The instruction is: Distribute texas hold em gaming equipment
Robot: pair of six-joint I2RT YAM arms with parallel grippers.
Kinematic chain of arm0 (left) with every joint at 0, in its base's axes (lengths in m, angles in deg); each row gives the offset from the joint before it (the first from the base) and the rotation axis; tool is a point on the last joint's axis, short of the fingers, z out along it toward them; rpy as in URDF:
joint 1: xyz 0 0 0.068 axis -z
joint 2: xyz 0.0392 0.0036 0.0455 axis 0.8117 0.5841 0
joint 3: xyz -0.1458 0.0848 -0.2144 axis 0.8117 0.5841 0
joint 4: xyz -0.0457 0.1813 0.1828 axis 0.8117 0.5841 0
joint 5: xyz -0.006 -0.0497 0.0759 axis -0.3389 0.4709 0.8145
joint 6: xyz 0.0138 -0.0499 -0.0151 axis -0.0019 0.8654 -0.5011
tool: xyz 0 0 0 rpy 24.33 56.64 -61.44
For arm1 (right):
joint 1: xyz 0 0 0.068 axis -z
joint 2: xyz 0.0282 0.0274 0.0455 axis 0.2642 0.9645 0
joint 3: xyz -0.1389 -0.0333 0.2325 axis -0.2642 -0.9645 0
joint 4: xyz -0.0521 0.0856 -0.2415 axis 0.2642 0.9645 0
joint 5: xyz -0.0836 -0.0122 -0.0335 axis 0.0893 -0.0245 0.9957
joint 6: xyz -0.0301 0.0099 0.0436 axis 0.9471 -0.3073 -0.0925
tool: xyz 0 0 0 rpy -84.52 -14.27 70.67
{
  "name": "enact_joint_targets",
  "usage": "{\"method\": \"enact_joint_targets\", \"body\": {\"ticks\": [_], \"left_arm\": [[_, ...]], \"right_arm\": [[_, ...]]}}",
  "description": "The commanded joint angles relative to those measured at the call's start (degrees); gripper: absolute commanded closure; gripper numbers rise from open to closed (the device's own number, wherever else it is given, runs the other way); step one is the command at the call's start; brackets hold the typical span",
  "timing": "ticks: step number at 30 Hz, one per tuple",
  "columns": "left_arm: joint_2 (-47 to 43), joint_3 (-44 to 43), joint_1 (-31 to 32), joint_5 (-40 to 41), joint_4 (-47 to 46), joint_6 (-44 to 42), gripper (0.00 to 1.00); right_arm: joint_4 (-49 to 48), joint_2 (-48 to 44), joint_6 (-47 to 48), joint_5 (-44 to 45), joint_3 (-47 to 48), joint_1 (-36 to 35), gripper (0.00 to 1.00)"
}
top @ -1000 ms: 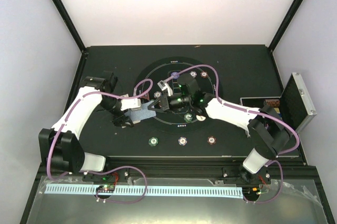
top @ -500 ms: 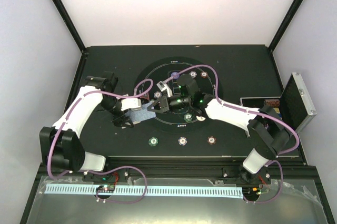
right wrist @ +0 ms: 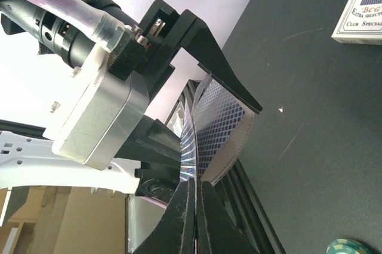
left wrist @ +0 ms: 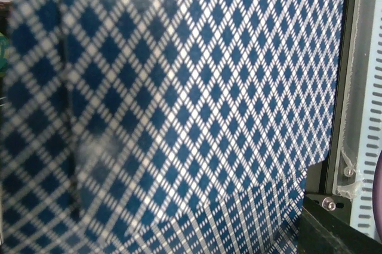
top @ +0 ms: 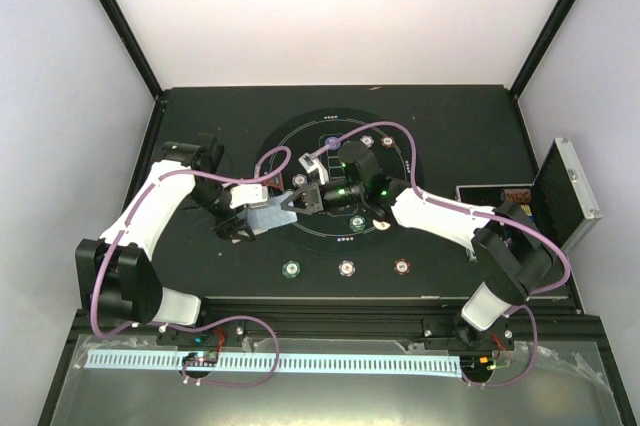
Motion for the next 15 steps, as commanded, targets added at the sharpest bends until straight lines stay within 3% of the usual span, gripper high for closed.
{"method": "enact_joint_targets", "body": {"ticks": [1,15], "left_arm": [[0.38,-2.24,-0.07,-4.37,2.51,-2.27,0.98],[-0.79,-0.24,-0.07,-1.51,-0.65,-1.84,0.99]], "right_arm": [[-4.33,-1.01,-0.19,-0.48,0.17,0.10,0.99],[-2.31,3.32,-2.51,-1.35,2.53,-2.51,0.99]]}}
